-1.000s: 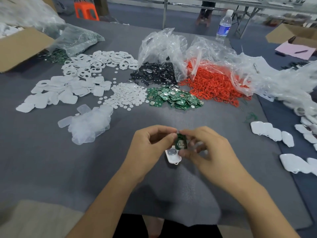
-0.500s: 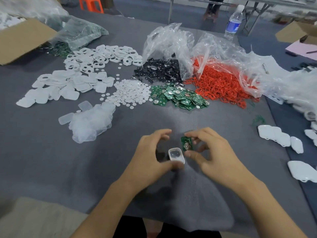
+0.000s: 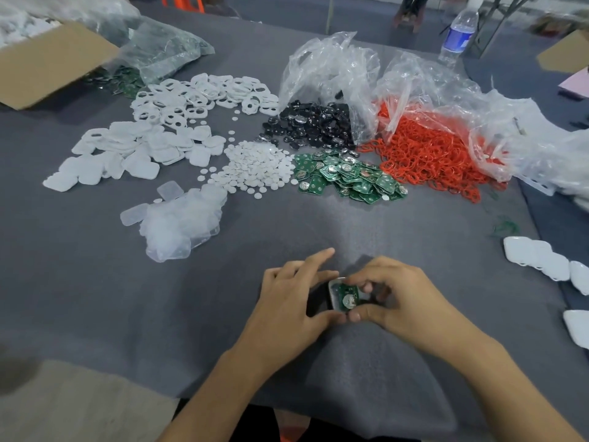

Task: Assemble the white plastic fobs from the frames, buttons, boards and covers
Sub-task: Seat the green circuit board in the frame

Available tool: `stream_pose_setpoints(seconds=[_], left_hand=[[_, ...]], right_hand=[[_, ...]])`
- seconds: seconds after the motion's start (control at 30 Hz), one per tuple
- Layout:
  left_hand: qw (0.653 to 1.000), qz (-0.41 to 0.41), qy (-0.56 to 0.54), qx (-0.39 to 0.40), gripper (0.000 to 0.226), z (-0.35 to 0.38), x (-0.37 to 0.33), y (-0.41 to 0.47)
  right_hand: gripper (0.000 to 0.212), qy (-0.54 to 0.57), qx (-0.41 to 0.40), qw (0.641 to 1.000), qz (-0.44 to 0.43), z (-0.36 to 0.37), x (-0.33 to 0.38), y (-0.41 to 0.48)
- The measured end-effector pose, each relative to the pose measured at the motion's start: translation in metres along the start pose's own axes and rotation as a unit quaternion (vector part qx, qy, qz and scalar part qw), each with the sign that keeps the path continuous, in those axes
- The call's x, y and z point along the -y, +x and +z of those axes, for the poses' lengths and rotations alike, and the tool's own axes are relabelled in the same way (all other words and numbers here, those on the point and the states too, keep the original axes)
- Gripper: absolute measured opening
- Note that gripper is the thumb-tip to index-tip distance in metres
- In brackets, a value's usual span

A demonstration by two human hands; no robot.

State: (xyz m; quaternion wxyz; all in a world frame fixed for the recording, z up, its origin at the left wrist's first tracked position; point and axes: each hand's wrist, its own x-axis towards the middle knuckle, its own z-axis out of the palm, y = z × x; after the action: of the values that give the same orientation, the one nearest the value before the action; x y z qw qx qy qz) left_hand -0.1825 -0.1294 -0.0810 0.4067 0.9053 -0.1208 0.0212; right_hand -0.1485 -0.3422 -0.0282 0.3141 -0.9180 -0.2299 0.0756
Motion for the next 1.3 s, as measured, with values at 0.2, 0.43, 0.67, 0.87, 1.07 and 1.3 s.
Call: stream_pose_setpoints(seconds=[0.2, 0.43, 0.67, 0.87, 1.07, 1.3], left_hand=[[1.000, -0.007, -0.017, 0.001, 0.088, 0.000, 0.001, 0.000], [1.000, -0.014, -0.008, 0.007, 0.087, 0.001, 0.003, 0.000], [1.000, -0.015, -0.015, 0.009, 0.085, 0.000, 0.003, 0.001], [1.000, -0.015, -0.011, 0.011, 0.085, 0.000, 0.003, 0.002], [1.000, -0.017, -0.008, 0.010, 0.084, -0.001, 0.002, 0.001], [1.000, -0.014, -0.001, 0.011, 0.082, -0.002, 0.001, 0.002]], right_hand=[[0.044, -0.020, 0.011, 1.000, -0.021, 0.001, 0.002, 0.006], [0.037, -0.008, -0.001, 1.000, -0.024, 0.002, 0.000, 0.005], [0.019, -0.029, -0.009, 0.999, -0.032, 0.007, 0.004, 0.000], [0.013, -0.057, 0.009, 0.998, -0.035, 0.005, 0.010, -0.004], [0.013, -0.054, 0.013, 0.998, -0.027, 0.005, 0.012, -0.005], [0.012, -0.068, 0.021, 0.997, -0.029, 0.006, 0.013, -0.004]])
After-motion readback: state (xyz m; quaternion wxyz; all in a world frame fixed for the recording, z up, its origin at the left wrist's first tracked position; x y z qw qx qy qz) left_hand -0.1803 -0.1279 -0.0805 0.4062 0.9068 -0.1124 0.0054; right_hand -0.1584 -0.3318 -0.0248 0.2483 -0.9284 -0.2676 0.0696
